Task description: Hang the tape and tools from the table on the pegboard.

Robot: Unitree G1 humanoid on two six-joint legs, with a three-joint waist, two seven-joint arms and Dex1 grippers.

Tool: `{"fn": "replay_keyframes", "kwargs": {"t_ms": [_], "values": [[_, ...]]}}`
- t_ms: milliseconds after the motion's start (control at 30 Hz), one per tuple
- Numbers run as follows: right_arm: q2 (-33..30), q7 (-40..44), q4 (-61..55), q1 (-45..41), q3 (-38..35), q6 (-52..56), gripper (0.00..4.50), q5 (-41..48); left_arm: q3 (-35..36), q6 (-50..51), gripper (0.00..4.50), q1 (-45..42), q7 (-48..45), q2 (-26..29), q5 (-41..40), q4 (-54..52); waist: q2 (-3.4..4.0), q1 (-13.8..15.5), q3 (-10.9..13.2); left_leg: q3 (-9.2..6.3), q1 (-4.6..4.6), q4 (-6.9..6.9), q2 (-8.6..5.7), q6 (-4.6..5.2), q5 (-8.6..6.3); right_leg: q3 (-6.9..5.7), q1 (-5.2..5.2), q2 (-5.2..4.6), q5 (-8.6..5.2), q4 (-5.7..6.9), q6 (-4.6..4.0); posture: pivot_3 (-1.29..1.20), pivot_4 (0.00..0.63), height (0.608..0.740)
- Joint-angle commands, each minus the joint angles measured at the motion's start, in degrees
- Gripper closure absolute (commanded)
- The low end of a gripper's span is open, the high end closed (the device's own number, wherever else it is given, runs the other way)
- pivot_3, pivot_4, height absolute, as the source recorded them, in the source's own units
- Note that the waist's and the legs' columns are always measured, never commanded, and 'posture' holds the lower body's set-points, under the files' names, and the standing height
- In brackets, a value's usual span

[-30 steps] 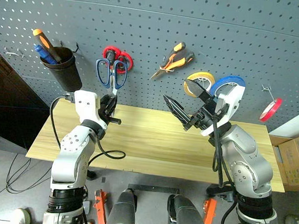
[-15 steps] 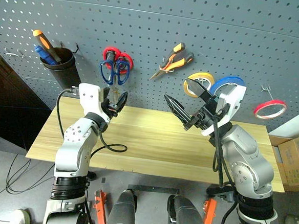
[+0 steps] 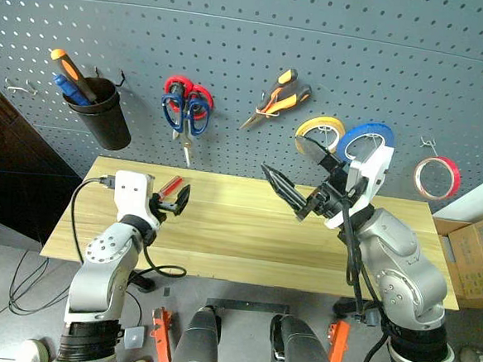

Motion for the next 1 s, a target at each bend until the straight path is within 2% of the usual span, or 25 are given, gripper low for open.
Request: {"fn": "replay_keyframes", "kwargs": {"t_ms": [33, 233, 433, 567, 667, 800, 1000], "values": [[-2.18, 3.06, -1.11, -0.35, 5.51, -0.37, 0.00, -3.07, 1.50, -0.68, 0.01, 0.03, -0.31, 2.80, 1.86, 1.68, 0.04, 0.09, 0.05, 0.00, 0.00, 0.01, 0.00, 0.00, 0.00, 0.00, 0.00, -0.01, 0.00, -0.01, -0.01, 0.12, 0.268, 0.740], [-3.18, 5.49, 3.27, -2.21, 13.74, -2.45, 0.00, -10.96, 1.69, 1.13, 0.01, -4.24, -3.68, 10.30, 2.94, 10.10, 0.34, 0.10, 0.70, 0.01, -0.06, -0.04, 0.05, -0.01, -0.01, -0.02, -0.09, -0.10, -0.03, -0.11, -0.06, 0.12, 0.312, 0.740], [0.81, 4.46, 11.09, -6.25, 17.32, -5.59, 0.00, -17.17, -2.01, -0.76, 0.01, -10.00, -7.87, 15.46, 6.16, 21.64, 0.48, 0.05, 1.00, 0.16, -0.10, -0.60, 0.05, 0.00, -0.01, -0.02, -0.30, -0.07, -0.10, -0.39, -0.15, 0.11, 0.331, 0.740], [5.02, 2.10, 14.27, -8.38, 16.62, -5.91, 0.00, -19.16, -4.78, -3.00, 0.01, -16.91, -11.31, 16.61, 7.96, 31.70, 0.43, 0.16, 1.41, 0.17, -0.10, -0.96, 0.03, 0.00, -0.01, -0.07, -0.37, -0.03, -0.07, -0.49, 0.08, 0.10, 0.353, 0.740], [7.17, 0.86, 14.76, -8.24, 16.32, -5.00, 0.00, -19.84, -7.59, -8.32, 0.01, -23.20, -15.20, 16.60, 9.74, 43.10, 0.39, 0.00, 2.05, 0.16, -0.24, -1.02, 0.04, 0.00, -0.01, -0.09, -0.59, 0.00, -0.08, -0.47, 0.15, 0.09, 0.362, 0.740], [7.87, 0.28, 13.45, -7.21, 16.65, -3.88, 0.00, -20.21, -10.92, -14.56, 0.01, -29.90, -19.68, 16.09, 12.09, 55.66, 0.37, -0.13, 2.36, 0.18, -0.66, -0.99, 0.00, 0.00, -0.01, -0.09, -1.00, -0.01, -0.05, -0.41, 0.19, 0.08, 0.378, 0.740], [8.18, -1.00, 11.40, -6.06, 16.03, -1.61, 0.00, -20.20, -13.20, -19.99, 0.01, -38.60, -21.26, 14.94, 15.23, 71.30, 0.29, -0.81, 3.58, 0.13, -0.75, -0.86, -0.01, 0.00, 0.00, -0.10, -1.13, 0.00, -0.09, -0.10, 0.26, 0.04, 0.401, 0.740]]}}
